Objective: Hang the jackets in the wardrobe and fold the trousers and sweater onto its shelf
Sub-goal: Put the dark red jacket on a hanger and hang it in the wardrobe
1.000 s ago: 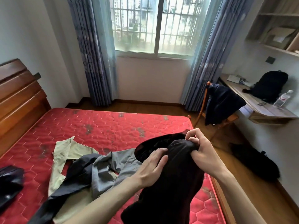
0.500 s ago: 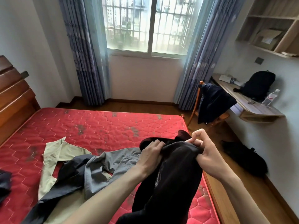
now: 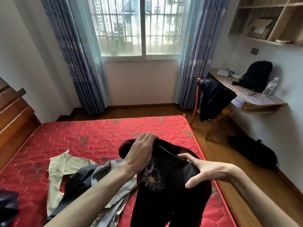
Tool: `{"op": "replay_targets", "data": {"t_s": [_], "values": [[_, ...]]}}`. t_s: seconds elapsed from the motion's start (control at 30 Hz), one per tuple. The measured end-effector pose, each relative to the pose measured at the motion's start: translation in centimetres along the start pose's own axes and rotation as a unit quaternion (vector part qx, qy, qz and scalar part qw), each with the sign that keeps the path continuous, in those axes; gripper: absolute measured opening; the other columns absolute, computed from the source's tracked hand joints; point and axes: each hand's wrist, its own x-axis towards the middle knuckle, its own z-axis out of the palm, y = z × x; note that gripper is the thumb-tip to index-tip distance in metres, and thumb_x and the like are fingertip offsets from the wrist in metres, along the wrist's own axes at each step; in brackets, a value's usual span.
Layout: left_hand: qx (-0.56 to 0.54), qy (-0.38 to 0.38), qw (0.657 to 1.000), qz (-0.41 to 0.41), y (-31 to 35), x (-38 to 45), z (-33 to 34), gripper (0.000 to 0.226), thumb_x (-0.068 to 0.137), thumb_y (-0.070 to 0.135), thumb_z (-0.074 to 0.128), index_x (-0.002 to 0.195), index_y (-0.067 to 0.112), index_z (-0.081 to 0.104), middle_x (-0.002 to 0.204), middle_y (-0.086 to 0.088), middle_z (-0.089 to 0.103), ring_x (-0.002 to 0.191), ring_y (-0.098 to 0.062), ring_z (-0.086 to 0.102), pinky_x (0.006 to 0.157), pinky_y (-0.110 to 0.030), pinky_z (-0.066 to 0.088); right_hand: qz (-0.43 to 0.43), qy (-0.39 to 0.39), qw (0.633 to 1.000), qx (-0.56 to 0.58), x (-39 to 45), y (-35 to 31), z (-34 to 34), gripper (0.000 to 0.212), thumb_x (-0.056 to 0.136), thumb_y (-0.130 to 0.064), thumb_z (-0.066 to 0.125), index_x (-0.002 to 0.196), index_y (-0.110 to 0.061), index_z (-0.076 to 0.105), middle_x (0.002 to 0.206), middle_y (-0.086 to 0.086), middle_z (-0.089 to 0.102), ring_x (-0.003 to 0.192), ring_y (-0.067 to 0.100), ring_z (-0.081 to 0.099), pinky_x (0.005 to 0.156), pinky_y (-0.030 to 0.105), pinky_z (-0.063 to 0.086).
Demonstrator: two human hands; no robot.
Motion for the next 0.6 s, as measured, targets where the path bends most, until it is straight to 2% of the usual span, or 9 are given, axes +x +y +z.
{"op": "replay_targets", "data": {"t_s": [0.07,0.13,0.23,0.3,0.4,0.43,0.5,0.6], "values": [[0.006,0.012,1.0,-0.003,0.5,0.0,-0.8,0.026,0.099,-0.001,0.052,0.123,0.004,0.059,0.115,-0.007,0.065,0.102,-0.025,0.059,0.093,-0.039,0.048,-0.006,0.002,1.0,0.018,0.3,-0.4,0.3,0.081,0.069,-0.076,0.081,0.137,-0.068,0.038,0.136,-0.016,0.06,0.118,-0.003,0.06,0.097,0.021,0.048],[0.006,0.023,1.0,-0.006,0.9,-0.1,-1.4,0.025,0.099,-0.003,0.053,0.122,0.003,0.059,0.112,-0.008,0.066,0.099,-0.026,0.06,0.092,-0.04,0.048,-0.02,0.072,0.997,-0.013,1.2,-0.7,1.1,0.06,0.076,-0.08,0.073,0.127,-0.059,0.049,0.118,-0.013,0.07,0.102,-0.001,0.069,0.085,0.021,0.053],[-0.008,0.019,1.0,-0.007,1.6,0.2,-2.2,0.024,0.098,-0.002,0.053,0.122,0.003,0.057,0.108,-0.008,0.067,0.095,-0.028,0.061,0.089,-0.04,0.048,-0.117,0.19,0.972,-0.071,3.6,-1.4,2.5,0.023,0.092,-0.054,0.071,0.104,-0.041,0.058,0.093,-0.011,0.073,0.084,0.004,0.071,0.073,0.027,0.057],[-0.003,-0.002,1.0,0.023,1.8,0.7,-2.8,0.023,0.098,0.0,0.054,0.121,0.002,0.056,0.107,-0.008,0.068,0.094,-0.029,0.063,0.089,-0.04,0.049,-0.183,0.24,0.947,-0.112,4.8,-2.2,3.1,0.011,0.095,-0.037,0.07,0.099,-0.033,0.06,0.092,-0.012,0.069,0.087,0.006,0.068,0.077,0.032,0.056],[0.029,-0.042,0.996,0.074,1.5,1.2,-3.5,0.021,0.1,0.005,0.057,0.12,0.005,0.055,0.11,-0.006,0.07,0.099,-0.022,0.065,0.091,-0.033,0.048,-0.232,0.275,0.915,-0.182,6.0,-2.8,3.3,0.005,0.096,-0.02,0.064,0.099,-0.017,0.063,0.102,-0.006,0.065,0.096,0.013,0.065,0.082,0.042,0.055],[0.037,-0.051,0.995,0.075,1.0,1.1,-3.7,0.021,0.1,0.006,0.059,0.12,0.006,0.054,0.111,-0.005,0.07,0.1,-0.02,0.065,0.091,-0.029,0.047,-0.238,0.28,0.916,-0.16,6.1,-2.8,3.3,0.006,0.098,-0.018,0.061,0.103,-0.017,0.064,0.103,-0.006,0.067,0.096,0.012,0.066,0.08,0.04,0.056],[0.054,-0.062,0.995,0.059,-0.1,0.6,-4.1,0.025,0.098,0.006,0.063,0.12,0.009,0.052,0.112,-0.004,0.069,0.102,-0.019,0.064,0.093,-0.027,0.045,-0.251,0.317,0.909,-0.098,5.7,-2.8,3.4,0.016,0.101,-0.016,0.056,0.105,-0.03,0.064,0.095,-0.016,0.069,0.088,0.002,0.067,0.071,0.028,0.052],[0.112,-0.064,0.991,0.027,-1.8,-0.7,-4.1,0.047,0.08,0.005,0.078,0.113,0.014,0.046,0.109,-0.002,0.061,0.096,-0.021,0.061,0.086,-0.036,0.051,-0.277,0.381,0.88,-0.064,5.5,-3.5,3.6,0.015,0.099,-0.018,0.055,0.093,-0.032,0.057,0.081,-0.013,0.066,0.07,0.007,0.062,0.061,0.023,0.043]]}}
